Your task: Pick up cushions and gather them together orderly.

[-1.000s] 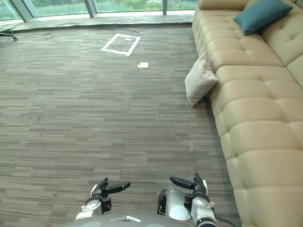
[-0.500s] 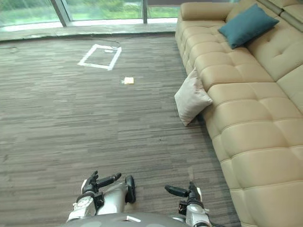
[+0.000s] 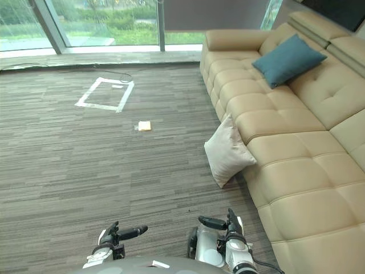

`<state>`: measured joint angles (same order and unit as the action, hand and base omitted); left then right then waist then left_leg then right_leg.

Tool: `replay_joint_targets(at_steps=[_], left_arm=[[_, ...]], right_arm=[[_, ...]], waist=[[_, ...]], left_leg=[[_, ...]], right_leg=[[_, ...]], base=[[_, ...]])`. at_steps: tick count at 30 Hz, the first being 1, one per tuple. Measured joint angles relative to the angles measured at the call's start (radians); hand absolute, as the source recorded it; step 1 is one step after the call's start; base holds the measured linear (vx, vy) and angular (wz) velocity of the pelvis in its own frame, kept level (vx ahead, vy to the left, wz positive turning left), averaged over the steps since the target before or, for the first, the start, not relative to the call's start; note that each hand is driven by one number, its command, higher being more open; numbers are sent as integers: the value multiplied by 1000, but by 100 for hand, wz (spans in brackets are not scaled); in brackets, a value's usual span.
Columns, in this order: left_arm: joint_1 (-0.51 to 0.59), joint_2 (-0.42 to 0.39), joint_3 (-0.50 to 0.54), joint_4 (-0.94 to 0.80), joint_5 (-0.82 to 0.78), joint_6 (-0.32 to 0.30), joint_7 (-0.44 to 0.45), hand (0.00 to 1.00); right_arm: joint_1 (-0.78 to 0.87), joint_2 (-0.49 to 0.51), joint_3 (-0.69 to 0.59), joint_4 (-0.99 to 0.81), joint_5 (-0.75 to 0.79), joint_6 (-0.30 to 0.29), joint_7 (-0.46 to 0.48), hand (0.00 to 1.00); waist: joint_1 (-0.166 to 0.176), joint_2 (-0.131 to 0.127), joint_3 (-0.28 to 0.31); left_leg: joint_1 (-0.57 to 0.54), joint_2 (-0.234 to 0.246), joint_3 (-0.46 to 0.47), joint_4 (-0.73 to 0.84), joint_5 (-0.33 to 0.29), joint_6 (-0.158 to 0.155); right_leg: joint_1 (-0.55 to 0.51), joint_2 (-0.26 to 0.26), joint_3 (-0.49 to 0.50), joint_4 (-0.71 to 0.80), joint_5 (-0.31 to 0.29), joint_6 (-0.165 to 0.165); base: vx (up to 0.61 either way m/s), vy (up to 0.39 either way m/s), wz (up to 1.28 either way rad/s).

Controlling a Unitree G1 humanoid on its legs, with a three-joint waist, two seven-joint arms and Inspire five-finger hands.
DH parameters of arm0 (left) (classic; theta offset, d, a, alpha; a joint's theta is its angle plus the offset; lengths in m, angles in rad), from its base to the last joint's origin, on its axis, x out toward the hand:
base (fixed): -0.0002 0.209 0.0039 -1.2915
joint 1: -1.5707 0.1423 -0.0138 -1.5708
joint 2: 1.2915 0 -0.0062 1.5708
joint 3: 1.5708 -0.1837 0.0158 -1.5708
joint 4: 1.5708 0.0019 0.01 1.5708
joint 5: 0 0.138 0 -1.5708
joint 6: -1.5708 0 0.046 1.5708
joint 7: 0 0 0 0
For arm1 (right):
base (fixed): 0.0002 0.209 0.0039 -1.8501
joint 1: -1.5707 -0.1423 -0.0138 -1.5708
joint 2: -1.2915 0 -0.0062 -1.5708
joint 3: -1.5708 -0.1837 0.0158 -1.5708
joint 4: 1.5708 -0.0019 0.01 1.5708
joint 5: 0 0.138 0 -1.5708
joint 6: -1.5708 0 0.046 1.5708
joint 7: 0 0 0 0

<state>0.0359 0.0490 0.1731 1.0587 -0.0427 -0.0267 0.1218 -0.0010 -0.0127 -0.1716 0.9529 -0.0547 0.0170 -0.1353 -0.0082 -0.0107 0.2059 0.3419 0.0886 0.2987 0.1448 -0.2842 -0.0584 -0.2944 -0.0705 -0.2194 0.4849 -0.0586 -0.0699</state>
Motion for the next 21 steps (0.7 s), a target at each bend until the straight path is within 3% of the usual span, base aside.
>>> replay_joint_targets(at_steps=[2, 4, 6, 7, 9, 10, 12, 15, 17, 18, 19, 20, 21], left_arm=[[-6, -26, 0, -4, 21, -1, -5, 100], [-11, -25, 14, -10, 35, -1, -13, 100], [-6, -30, 55, -38, 36, -1, -17, 100], [2, -31, 79, -57, 36, -3, -18, 100], [10, -29, 89, -76, 28, -3, -17, 100], [20, -28, 89, -110, 14, -8, -10, 100], [21, -32, 92, -121, 13, -8, -5, 100], [16, -51, 121, -134, 12, -18, 1, 100], [9, -55, 127, -133, 6, -29, 1, 100], [9, -56, 127, -133, 5, -30, 2, 100], [9, -57, 127, -133, 3, -30, 3, 100], [13, -56, 127, -130, -23, -28, 3, 100], [21, -48, 129, -131, -32, -29, 5, 100]], right_arm=[[-2, -5, -9, -6, -22, 1, 2, 100], [4, -6, -10, -6, -23, 6, 2, 100], [26, -7, -4, -16, -23, 9, 0, 100], [31, -6, -1, -16, -22, 10, -1, 100], [37, 0, 1, -16, -21, 15, -1, 100], [43, 2, 5, -15, -20, 21, -1, 100], [46, 1, 4, -13, -20, 23, -2, 100], [50, 8, 4, -13, -18, 28, -14, 100], [56, 11, 6, -13, -17, 28, -23, 100], [57, 10, 8, -13, -17, 28, -24, 100], [57, 9, 10, -13, -17, 28, -24, 100], [60, 5, 20, -12, -17, 28, -23, 100], [69, 10, 37, -6, -18, 30, -23, 100]], waist=[[-3, 20, -1], [-12, 25, -1], [-4, 31, -1], [-2, 30, 0], [4, 17, 1], [13, 6, 3], [31, 8, 3], [49, 1, 9], [56, -5, 12], [56, -3, 10], [56, -2, 10], [61, 8, -2], [70, -6, -23]], left_leg=[[-8, 27, -20, 59, 30, -34], [-93, 84, -97, 307, 44, -49], [-257, 150, -188, 700, 96, -95], [-340, 181, -187, 863, 94, -95], [-426, 200, -158, 938, 80, -82], [-492, 195, -116, 879, 54, -48], [-524, 184, -93, 776, 24, -41], [-595, 118, -142, 523, 17, -39], [-635, 57, -239, 362, 49, -44], [-637, 51, -256, 336, 60, -42], [-639, 47, -269, 322, 63, -46], [-637, 40, -296, 329, 120, -38], [-638, 27, -275, 374, 140, -27]], right_leg=[[6, 10, -14, 50, -86, -11], [71, 30, -42, 32, -135, -16], [172, 71, -55, -29, -160, -26], [229, 93, -51, -67, -170, -32], [295, 108, -30, -105, -184, -37], [345, 111, 9, -139, -190, -31], [371, 110, 55, -159, -191, -25], [438, 85, 152, -197, -204, 0], [474, 56, 222, -204, -249, 38], [473, 54, 239, -198, -264, 46], [473, 52, 249, -192, -274, 51], [477, 46, 310, -152, -331, 76], [470, 31, 370, -125, -354, 88]], base=[[619, -301, 9], [455, -250, 28], [418, -235, 9], [421, -202, -10], [320, -71, -36], [324, -20, -68], [369, 82, -89], [371, 176, -94], [397, 280, -81], [386, 336, -60], [407, 373, -79], [532, 465, -117], [467, 388, -125]])
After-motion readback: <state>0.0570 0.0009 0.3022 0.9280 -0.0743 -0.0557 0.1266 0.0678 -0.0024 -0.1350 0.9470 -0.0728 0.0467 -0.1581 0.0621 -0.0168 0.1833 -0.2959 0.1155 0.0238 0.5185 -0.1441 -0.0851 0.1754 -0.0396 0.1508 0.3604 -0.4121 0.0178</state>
